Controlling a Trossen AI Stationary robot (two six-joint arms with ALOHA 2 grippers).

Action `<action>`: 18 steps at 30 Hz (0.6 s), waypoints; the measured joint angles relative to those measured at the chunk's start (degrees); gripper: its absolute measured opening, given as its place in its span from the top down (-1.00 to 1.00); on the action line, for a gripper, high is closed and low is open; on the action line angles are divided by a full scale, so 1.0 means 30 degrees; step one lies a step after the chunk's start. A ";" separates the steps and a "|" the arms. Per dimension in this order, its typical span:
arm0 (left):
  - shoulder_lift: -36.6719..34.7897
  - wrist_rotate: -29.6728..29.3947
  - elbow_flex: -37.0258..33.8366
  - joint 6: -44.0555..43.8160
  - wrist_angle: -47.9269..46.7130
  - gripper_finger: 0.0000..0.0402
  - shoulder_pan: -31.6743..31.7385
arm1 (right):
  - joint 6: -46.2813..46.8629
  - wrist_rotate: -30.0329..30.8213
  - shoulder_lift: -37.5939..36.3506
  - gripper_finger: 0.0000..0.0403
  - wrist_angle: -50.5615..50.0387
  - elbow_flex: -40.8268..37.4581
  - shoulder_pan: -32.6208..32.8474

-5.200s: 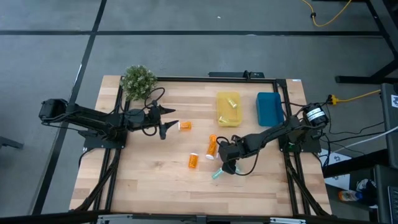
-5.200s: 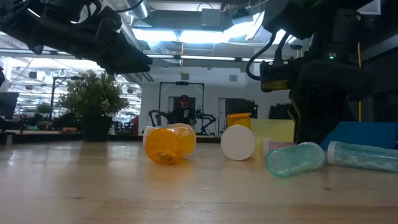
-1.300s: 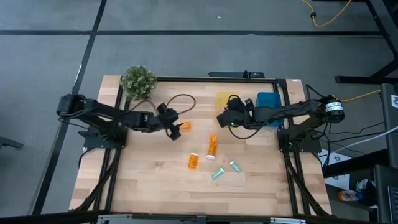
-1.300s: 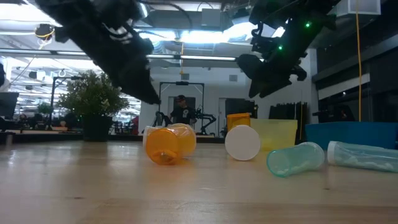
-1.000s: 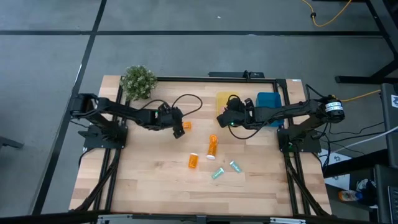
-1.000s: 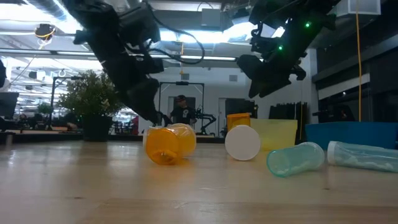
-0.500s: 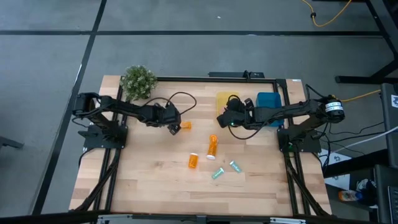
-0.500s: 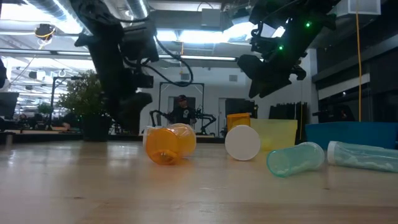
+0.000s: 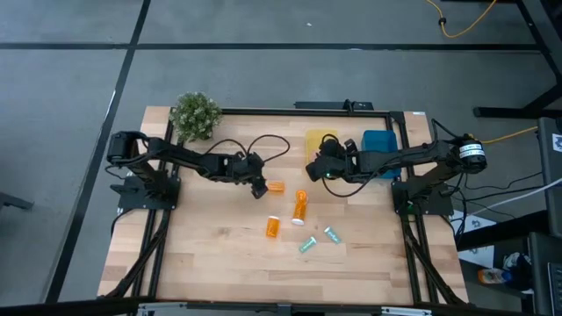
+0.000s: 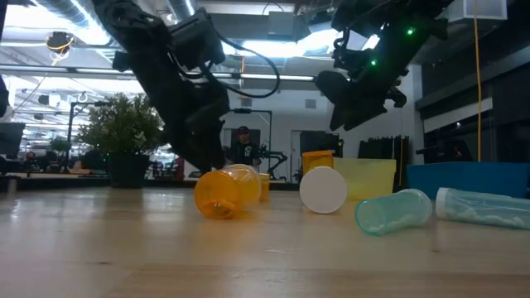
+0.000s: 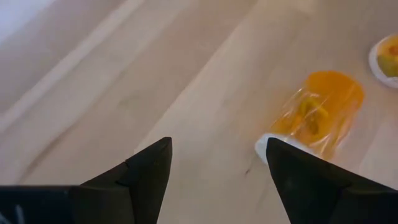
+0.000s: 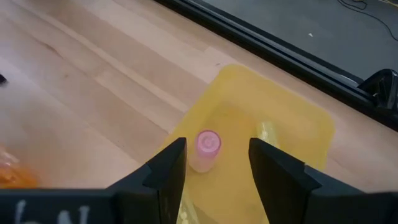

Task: Pick and place medicine bottles into bin by pill shape (circle, oval)
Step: Move the large orange pill bottles to the middle right of the table

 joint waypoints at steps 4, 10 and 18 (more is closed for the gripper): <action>0.0274 0.0770 0.0657 0.0510 -0.0961 -0.27 0.0162 | -0.0008 0.0007 -0.0004 0.12 -0.0035 0.0000 0.0171; 0.0238 0.1137 0.1535 0.1105 -0.5045 -0.27 -0.0060 | -0.0507 0.0011 -0.0004 0.12 -0.0203 0.0000 0.0536; 0.0238 0.2001 0.1557 0.2949 -0.1354 -0.27 -0.0825 | -0.1417 0.1463 -0.0730 0.12 0.0002 0.0000 0.1462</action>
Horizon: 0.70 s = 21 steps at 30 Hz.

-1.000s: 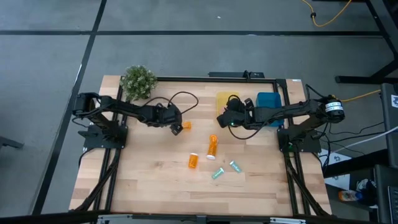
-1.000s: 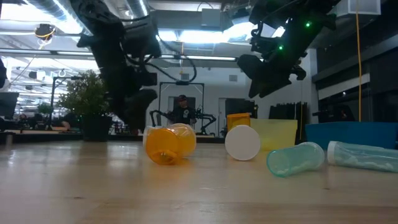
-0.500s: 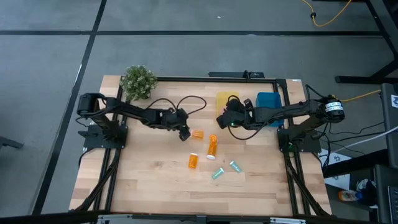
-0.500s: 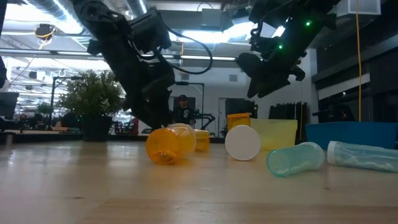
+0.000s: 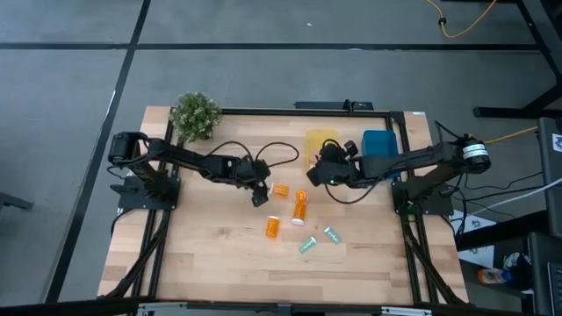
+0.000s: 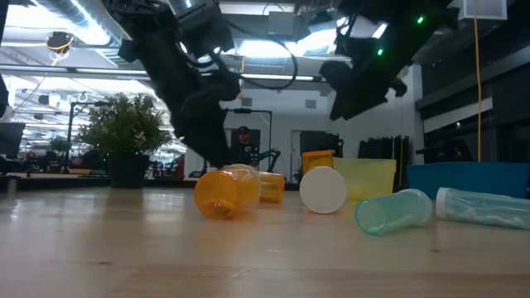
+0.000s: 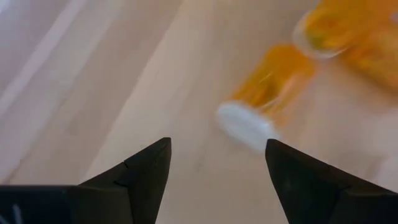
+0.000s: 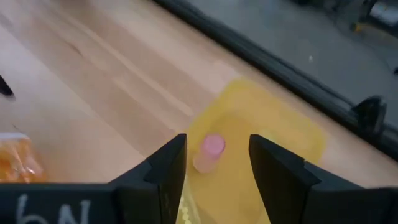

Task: Pick and place medicine bottles into bin by pill shape (circle, oval)
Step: Move the large orange pill bottles to the middle right of the table

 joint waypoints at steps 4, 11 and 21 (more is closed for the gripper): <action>0.0388 0.1076 0.0015 0.0022 0.0297 -0.27 0.0019 | -0.0577 0.1670 -0.1275 0.12 -0.0039 0.0000 0.1087; 0.2311 0.1294 0.1172 0.0087 0.0359 -0.27 0.0099 | -0.1510 0.3441 -0.3704 0.12 -0.0242 0.0015 0.2598; 0.7054 0.2655 0.6830 0.3380 0.0219 -0.27 0.0065 | -0.1800 0.3551 -0.5151 0.12 -0.0657 0.0015 0.3333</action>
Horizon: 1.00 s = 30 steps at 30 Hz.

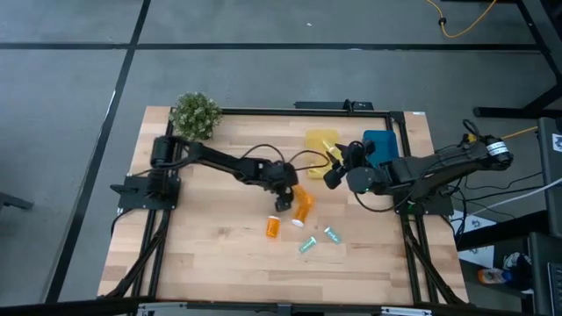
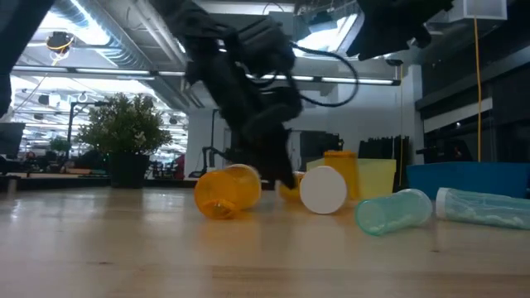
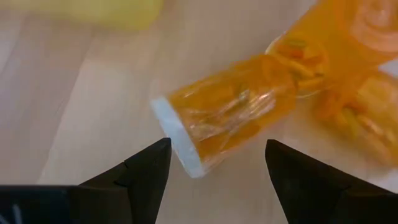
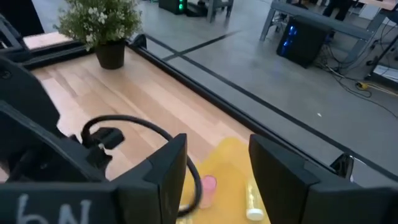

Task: Pick and place medicine bottles into bin by pill shape (circle, oval)
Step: Move the large orange pill bottles to the middle right of the table

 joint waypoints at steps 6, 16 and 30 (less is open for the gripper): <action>0.1645 0.1230 0.3143 0.0649 0.0148 -0.27 -0.0317 | -0.0331 -0.0089 -0.0002 0.12 -0.0191 0.0000 -0.0007; 0.2805 0.1067 0.6541 0.1147 -0.2906 -0.27 -0.0548 | -0.1131 0.1500 -0.0482 0.12 -0.0140 0.0000 -0.0004; 0.0378 -0.2408 0.6622 -0.0419 -1.7760 -0.27 -0.0736 | -0.3139 0.1777 -0.4095 0.12 -0.3296 0.0546 -0.0015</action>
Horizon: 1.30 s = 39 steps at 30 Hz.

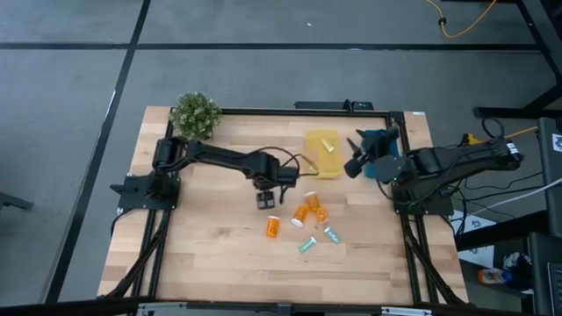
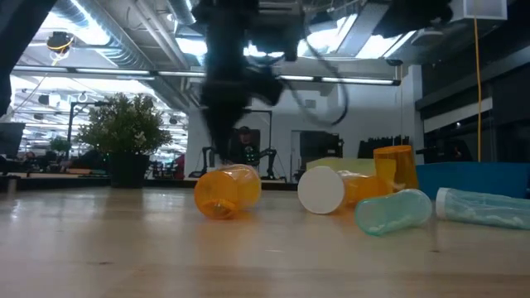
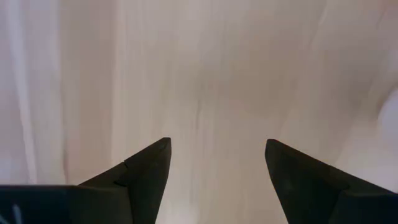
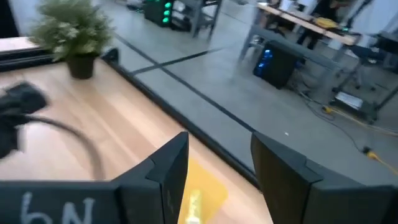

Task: Pick and place medicine bottles into bin by pill shape (circle, oval)
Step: Move the large orange pill bottles to the middle right of the table

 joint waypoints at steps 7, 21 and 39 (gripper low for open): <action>-0.0080 0.2750 -0.0010 -0.0364 -0.2239 -0.27 -0.1486 | 0.0826 0.3625 -0.1398 0.12 -0.0941 0.0007 -0.0320; 0.0155 0.6798 -0.4081 -0.3581 0.8319 -0.27 -0.3789 | -0.0598 0.2461 -0.2079 0.12 -0.0692 0.0007 -0.2756; 0.7819 0.2157 0.7419 0.1045 1.1619 -0.26 -0.1243 | -0.0675 0.0654 -0.2078 0.12 -0.0736 0.0007 -0.2914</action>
